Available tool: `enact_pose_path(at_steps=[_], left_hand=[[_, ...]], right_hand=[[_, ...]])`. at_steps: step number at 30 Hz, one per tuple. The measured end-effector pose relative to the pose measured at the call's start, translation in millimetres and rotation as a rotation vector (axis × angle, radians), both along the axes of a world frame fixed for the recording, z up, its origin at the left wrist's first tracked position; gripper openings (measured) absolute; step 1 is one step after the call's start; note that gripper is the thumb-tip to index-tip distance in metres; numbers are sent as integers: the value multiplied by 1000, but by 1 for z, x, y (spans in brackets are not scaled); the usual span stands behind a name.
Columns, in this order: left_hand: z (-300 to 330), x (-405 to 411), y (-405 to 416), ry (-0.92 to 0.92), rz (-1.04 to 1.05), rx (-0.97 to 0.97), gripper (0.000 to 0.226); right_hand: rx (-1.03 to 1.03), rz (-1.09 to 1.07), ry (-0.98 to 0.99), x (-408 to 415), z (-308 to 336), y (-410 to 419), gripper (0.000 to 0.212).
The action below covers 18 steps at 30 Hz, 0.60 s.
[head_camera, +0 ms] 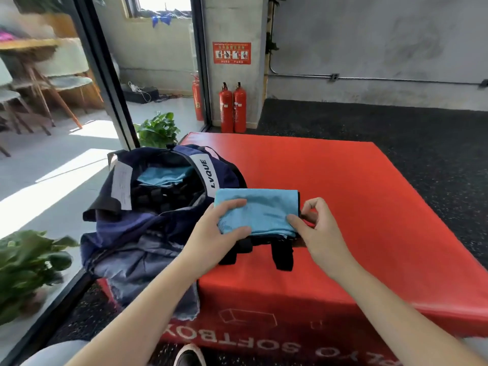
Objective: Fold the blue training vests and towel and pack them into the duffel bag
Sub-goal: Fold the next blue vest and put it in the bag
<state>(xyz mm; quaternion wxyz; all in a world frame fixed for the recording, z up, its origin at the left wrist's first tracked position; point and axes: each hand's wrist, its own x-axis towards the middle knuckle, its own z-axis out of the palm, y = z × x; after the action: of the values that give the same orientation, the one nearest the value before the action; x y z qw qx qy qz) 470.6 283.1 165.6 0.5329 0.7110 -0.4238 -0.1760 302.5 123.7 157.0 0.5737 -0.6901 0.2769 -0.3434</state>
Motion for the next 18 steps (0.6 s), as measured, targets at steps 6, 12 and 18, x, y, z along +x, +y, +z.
enact_pose_path(at_steps=[6,12,18], left_hand=[[-4,35,49,88,276,-124,45],[2,77,89,-6,614,-226,32],[1,126,93,-82,735,-229,32]], right_hand=[[-149,154,15,57,11,34,22],[-239,219,44,146,31,74,23],[-231,252,96,221,38,89,27]])
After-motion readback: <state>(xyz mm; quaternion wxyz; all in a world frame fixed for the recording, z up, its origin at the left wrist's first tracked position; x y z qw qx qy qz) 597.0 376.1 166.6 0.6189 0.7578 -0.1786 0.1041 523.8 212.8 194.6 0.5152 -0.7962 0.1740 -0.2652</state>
